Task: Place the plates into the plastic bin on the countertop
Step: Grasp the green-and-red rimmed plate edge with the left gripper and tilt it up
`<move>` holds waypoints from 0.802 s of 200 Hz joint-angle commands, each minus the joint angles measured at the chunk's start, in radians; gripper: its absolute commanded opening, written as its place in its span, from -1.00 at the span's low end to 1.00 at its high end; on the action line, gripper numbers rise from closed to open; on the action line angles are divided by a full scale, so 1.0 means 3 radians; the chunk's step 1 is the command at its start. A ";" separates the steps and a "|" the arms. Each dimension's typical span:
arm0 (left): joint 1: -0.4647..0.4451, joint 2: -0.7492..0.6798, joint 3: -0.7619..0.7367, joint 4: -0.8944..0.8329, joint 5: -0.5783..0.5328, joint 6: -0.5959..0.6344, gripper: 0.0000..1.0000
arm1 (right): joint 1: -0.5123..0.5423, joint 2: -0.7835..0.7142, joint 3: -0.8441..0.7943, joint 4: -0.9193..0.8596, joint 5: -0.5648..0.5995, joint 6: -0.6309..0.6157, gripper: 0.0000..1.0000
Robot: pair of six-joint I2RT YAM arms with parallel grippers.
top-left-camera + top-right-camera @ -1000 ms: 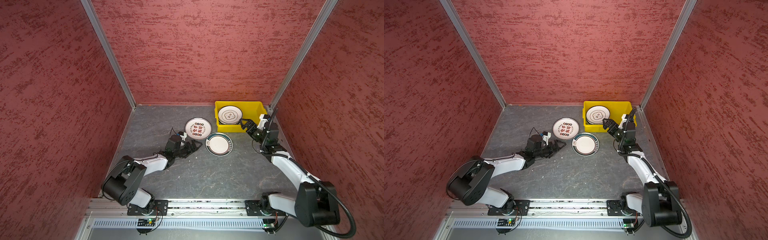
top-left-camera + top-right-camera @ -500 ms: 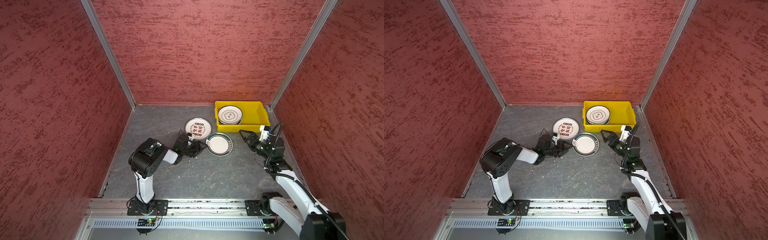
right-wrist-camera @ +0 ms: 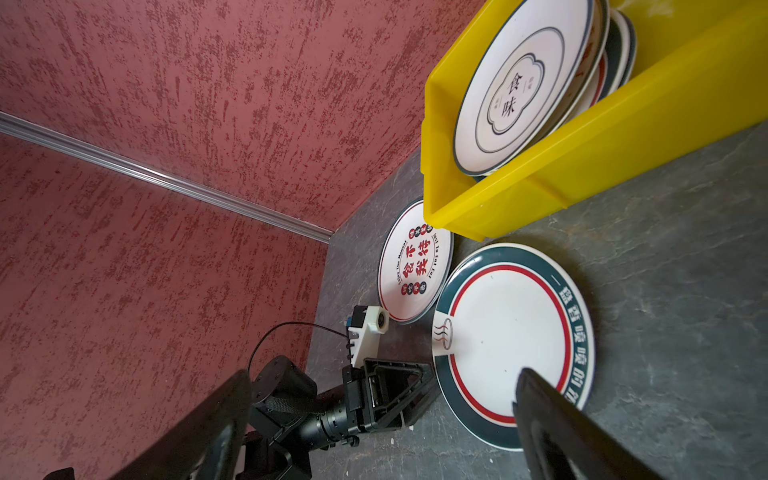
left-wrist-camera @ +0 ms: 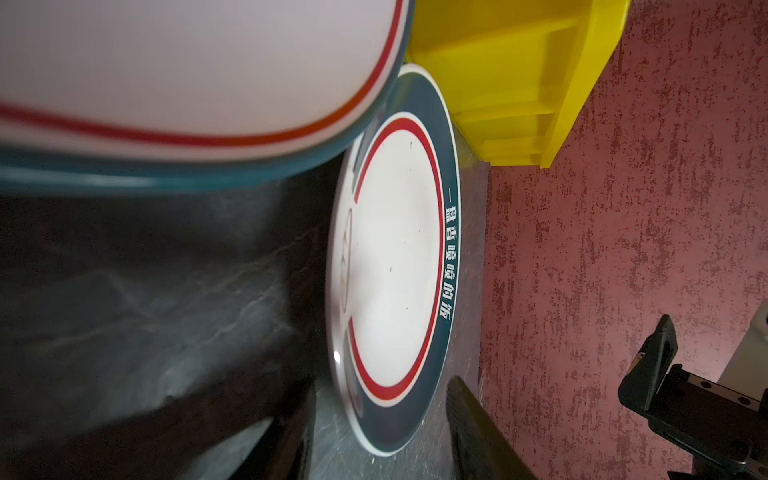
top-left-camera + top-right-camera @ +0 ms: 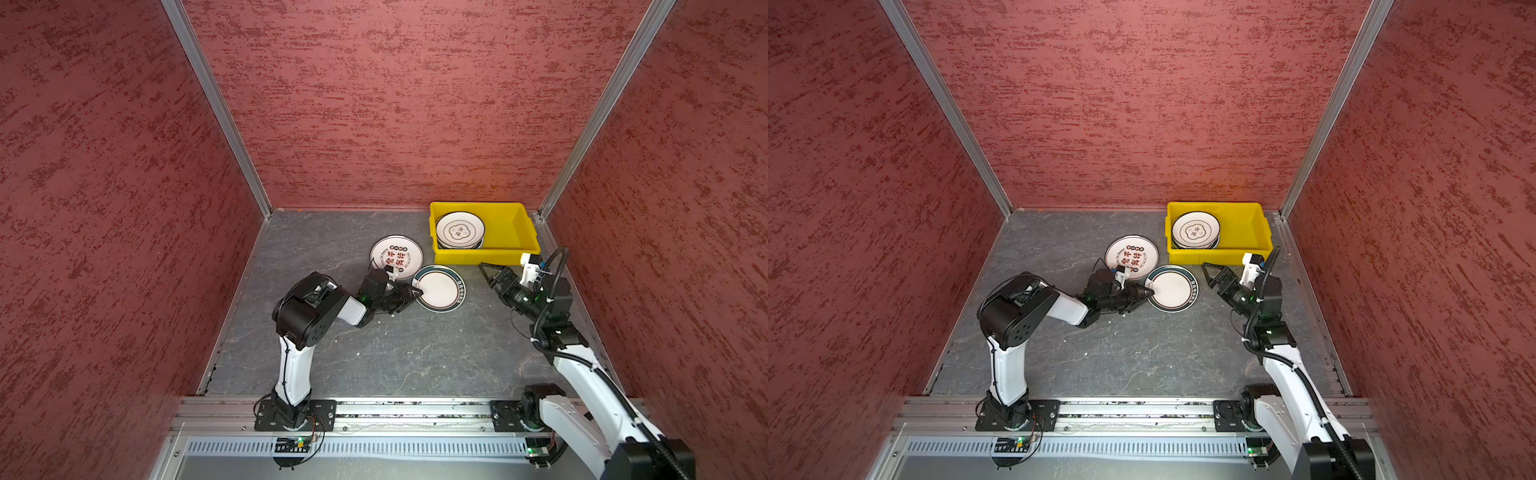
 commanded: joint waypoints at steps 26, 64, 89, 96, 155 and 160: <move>-0.0035 0.0159 0.0091 -0.0049 -0.0122 0.0049 -0.21 | -0.0022 0.0001 0.0002 -0.0057 -0.0039 -0.0106 0.98; -0.0093 0.0219 0.0119 -0.0044 -0.0163 0.0019 -0.54 | -0.0022 0.0044 0.0009 -0.0057 -0.0064 -0.0109 0.98; -0.0098 0.0267 0.0158 -0.0027 -0.0140 -0.0004 -0.68 | -0.0019 0.0027 0.0002 -0.0089 -0.0057 -0.0119 0.98; -0.0101 0.0272 0.0168 -0.0028 -0.0137 -0.0004 -0.70 | -0.0019 0.0022 -0.0001 -0.0106 -0.0058 -0.0119 0.98; -0.0106 0.0256 0.0139 0.0035 -0.0113 -0.0015 -0.93 | -0.0022 -0.0054 -0.0033 -0.0213 -0.0024 -0.0157 0.98; -0.0109 0.0249 0.0134 0.0042 -0.0117 -0.0015 -0.93 | -0.0022 -0.0053 -0.0033 -0.0216 -0.0028 -0.0160 0.98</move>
